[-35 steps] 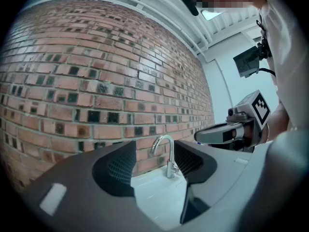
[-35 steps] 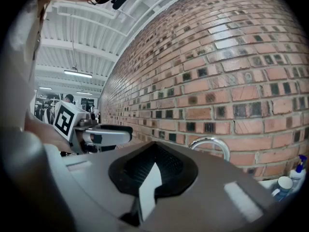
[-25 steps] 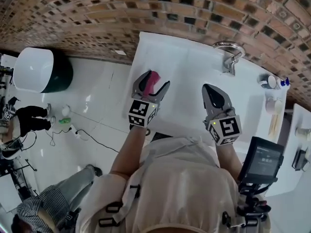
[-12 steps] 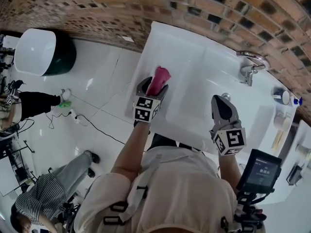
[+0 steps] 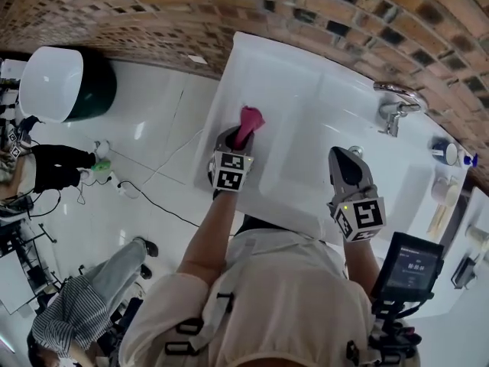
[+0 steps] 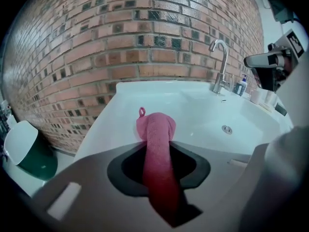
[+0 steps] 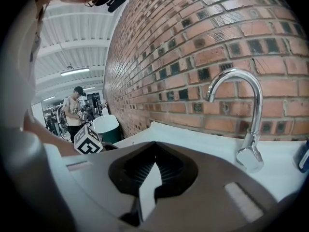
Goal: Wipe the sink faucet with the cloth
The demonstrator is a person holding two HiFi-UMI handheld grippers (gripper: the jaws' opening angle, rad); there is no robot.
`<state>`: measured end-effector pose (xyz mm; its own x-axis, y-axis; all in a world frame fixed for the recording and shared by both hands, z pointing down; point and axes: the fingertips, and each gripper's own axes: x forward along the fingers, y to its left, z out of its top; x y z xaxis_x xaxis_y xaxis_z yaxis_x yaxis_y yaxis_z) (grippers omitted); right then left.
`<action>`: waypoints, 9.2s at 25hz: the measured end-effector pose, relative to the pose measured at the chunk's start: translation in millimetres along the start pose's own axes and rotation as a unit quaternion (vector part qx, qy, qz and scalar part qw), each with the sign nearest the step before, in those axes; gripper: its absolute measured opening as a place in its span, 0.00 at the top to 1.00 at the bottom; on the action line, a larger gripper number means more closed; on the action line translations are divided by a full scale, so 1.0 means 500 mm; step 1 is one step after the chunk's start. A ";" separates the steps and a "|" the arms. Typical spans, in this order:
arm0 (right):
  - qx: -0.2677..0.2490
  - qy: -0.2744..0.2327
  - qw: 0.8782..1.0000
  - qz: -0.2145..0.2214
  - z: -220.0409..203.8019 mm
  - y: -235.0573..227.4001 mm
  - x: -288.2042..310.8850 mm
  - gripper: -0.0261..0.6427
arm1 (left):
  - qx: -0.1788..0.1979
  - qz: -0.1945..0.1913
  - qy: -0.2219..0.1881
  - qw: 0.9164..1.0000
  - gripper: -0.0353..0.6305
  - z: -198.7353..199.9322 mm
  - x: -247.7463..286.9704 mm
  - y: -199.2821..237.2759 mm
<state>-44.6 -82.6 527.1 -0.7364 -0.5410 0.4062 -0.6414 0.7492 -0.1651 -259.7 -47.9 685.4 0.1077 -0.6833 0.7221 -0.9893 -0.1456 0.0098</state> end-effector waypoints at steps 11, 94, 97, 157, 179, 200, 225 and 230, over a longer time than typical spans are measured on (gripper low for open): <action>-0.029 -0.050 0.998 -0.020 0.083 -0.052 -0.081 0.97 | -0.055 -0.055 -0.130 0.988 0.81 0.211 -0.069 -0.108; -0.027 -0.108 0.989 -0.095 0.098 -0.284 -0.336 0.97 | -0.019 -0.113 -0.298 0.947 0.81 0.662 -0.045 -0.458; -0.024 -0.109 0.989 -0.100 0.091 -0.288 -0.349 0.97 | 0.013 -0.127 -0.311 0.942 0.81 0.688 -0.063 -0.502; -0.051 -0.072 0.996 -0.031 0.154 0.048 -0.081 0.97 | 0.024 -0.078 -0.310 0.947 0.81 0.399 -0.285 -0.100; 0.007 0.012 0.999 -0.038 -0.016 0.068 -0.001 0.97 | -0.033 -0.086 -0.061 0.994 0.65 0.033 -0.003 -0.031; -0.086 -0.130 0.986 -0.059 0.248 0.135 -0.070 0.97 | 0.084 -0.134 -0.395 0.905 0.77 0.492 -0.435 -0.091; -0.138 -0.178 0.972 -0.064 0.304 0.178 -0.136 0.97 | 0.110 -0.205 -0.409 0.882 0.94 0.499 -0.461 -0.197; -0.141 -0.181 0.971 -0.069 0.307 0.174 -0.140 0.97 | 0.111 -0.211 -0.409 0.881 0.94 0.500 -0.458 -0.202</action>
<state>-82.2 -38.2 346.3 -0.7071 -0.7049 0.0562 -0.6933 0.7067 0.1412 -159.7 -55.8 346.1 0.5860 -0.8084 -0.0552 -0.8103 -0.5844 -0.0440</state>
